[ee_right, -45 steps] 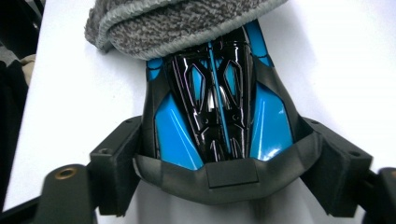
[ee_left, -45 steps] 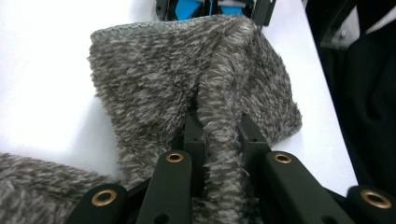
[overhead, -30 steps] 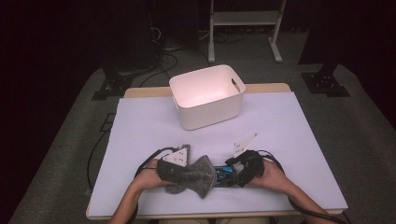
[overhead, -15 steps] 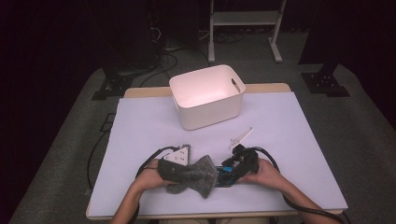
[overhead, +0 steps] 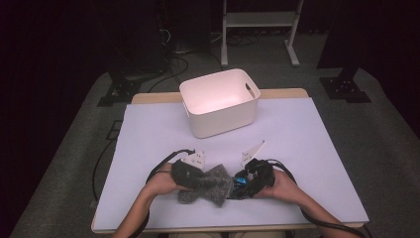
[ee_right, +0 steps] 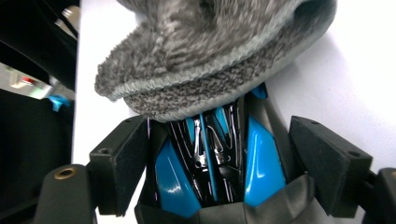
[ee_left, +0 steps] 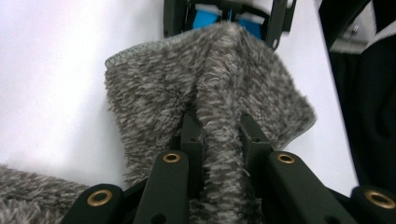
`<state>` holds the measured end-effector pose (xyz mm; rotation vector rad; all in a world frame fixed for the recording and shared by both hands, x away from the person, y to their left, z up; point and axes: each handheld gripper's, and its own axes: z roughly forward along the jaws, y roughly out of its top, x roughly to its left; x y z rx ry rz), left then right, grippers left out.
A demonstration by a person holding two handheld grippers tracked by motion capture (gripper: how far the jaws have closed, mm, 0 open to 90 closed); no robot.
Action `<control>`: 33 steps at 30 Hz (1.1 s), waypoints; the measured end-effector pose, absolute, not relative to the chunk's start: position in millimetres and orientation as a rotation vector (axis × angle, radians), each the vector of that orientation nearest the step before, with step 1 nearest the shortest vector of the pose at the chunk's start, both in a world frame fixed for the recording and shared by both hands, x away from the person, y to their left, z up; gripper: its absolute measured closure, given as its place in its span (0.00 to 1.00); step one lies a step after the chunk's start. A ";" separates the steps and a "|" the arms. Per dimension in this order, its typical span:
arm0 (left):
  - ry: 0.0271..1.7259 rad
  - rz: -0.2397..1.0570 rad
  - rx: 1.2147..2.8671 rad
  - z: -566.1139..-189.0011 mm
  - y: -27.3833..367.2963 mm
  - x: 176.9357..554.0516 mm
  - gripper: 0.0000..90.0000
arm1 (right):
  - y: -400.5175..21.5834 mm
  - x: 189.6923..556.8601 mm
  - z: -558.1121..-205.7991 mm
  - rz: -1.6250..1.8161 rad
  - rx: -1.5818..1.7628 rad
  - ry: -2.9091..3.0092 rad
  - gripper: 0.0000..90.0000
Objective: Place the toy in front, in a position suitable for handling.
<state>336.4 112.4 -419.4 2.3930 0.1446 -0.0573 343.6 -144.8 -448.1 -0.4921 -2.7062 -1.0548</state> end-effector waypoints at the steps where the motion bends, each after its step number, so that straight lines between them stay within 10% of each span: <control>1: 0.142 -0.058 2.388 -418.8 112.4 336.9 0.85 | -145.0 345.5 -447.7 -1.053 -0.492 -2.693 0.23; 21: 0.189 -0.087 2.372 -400.3 113.7 349.1 0.82 | -153.6 351.9 -452.1 -1.108 -0.617 -2.590 0.34; 33: 0.295 -0.175 2.406 -409.2 103.4 357.2 0.52 | -153.0 334.1 -444.0 -1.176 -0.519 -2.726 0.34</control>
